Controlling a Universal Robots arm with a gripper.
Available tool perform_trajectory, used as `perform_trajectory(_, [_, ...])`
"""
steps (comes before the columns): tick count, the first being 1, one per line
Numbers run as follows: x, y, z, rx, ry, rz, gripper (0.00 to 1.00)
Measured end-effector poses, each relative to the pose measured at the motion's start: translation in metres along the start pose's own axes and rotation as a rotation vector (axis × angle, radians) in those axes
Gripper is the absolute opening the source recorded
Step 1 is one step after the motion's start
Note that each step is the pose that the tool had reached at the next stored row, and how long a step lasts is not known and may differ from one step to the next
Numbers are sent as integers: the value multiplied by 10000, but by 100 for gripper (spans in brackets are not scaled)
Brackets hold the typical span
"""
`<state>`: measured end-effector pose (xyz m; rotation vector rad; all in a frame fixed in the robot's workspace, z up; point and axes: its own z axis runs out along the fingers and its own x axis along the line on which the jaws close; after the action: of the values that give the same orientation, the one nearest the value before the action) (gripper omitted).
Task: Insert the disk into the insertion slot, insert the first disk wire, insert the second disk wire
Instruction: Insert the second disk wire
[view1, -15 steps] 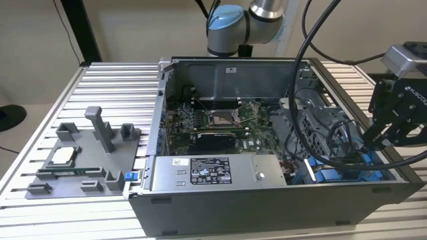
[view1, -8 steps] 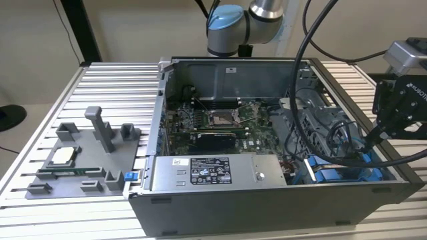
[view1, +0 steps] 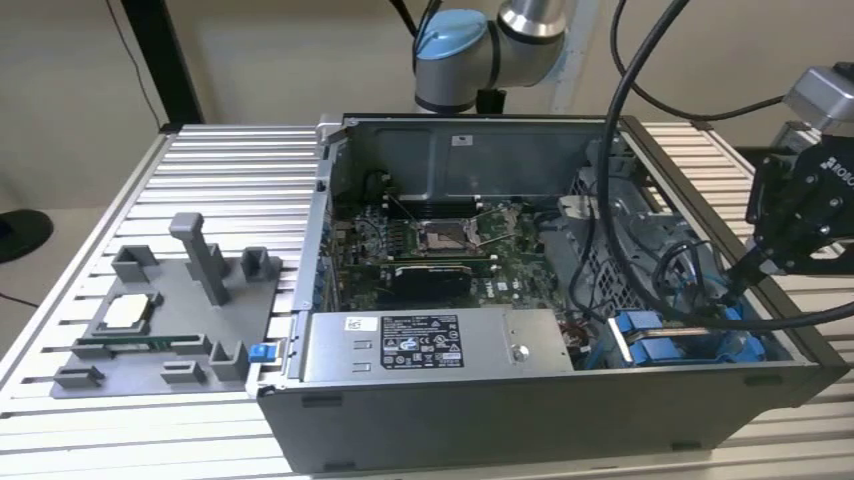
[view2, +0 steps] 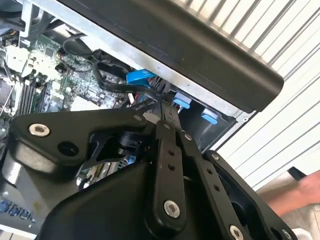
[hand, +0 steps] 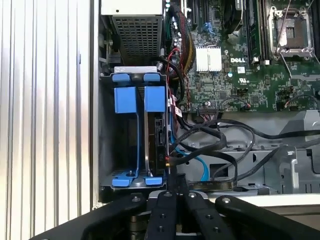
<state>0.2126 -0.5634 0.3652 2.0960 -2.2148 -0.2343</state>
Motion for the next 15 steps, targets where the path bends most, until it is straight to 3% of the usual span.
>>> perform_trajectory(7, [58,-107,14,-257,-150,-14,0])
perform_trajectory(12, [61,-120,38,-277,-279,-36,0])
perform_trajectory(13, [61,-120,38,-278,-296,-39,100])
perform_trajectory(15, [61,-121,41,-279,-307,-42,100])
